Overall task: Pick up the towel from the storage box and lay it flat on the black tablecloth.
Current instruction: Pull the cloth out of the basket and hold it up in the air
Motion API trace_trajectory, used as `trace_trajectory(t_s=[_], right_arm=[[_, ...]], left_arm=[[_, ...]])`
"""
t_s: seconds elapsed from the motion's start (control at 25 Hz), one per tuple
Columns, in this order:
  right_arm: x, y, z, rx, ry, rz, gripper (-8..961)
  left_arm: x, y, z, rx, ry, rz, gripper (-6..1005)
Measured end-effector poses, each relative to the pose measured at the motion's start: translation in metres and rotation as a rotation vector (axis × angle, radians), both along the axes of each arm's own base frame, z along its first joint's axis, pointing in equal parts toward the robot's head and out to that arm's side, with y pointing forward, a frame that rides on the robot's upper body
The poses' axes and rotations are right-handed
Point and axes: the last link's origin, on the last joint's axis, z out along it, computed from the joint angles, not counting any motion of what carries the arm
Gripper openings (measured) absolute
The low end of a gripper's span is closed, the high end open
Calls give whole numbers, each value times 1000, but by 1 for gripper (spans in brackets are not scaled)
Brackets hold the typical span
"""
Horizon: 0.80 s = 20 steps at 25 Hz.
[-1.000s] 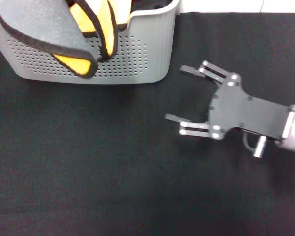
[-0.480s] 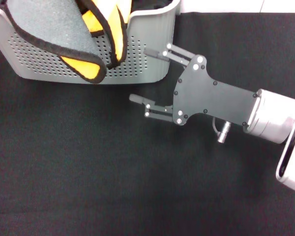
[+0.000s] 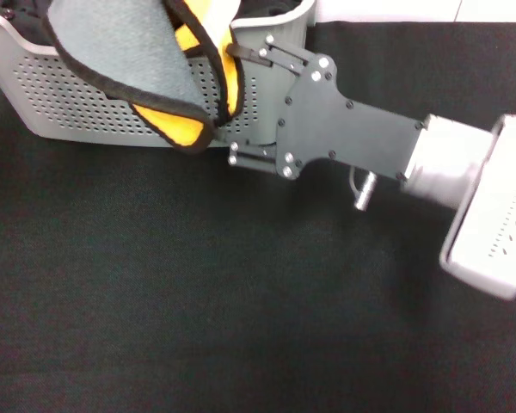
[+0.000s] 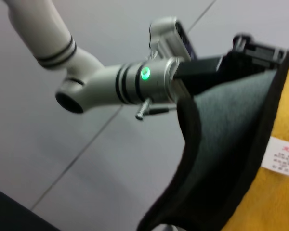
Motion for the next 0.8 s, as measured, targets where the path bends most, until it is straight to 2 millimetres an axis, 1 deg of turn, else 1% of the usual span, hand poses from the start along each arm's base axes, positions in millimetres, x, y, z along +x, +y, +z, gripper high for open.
trace_trajectory(t_s=[0.12,0.28,0.8], right_arm=[[-4,8,-2,6,-2,-29,708],[-5,10,-2,6,7,-46,677],[9,-5,6,11,61,-79,575]], left_arm=[[2,0,-2,-1,-2,-4,30],[1,0,-3,1,0,-3,31],[-6,-1,-3,-4,-12,20,31]])
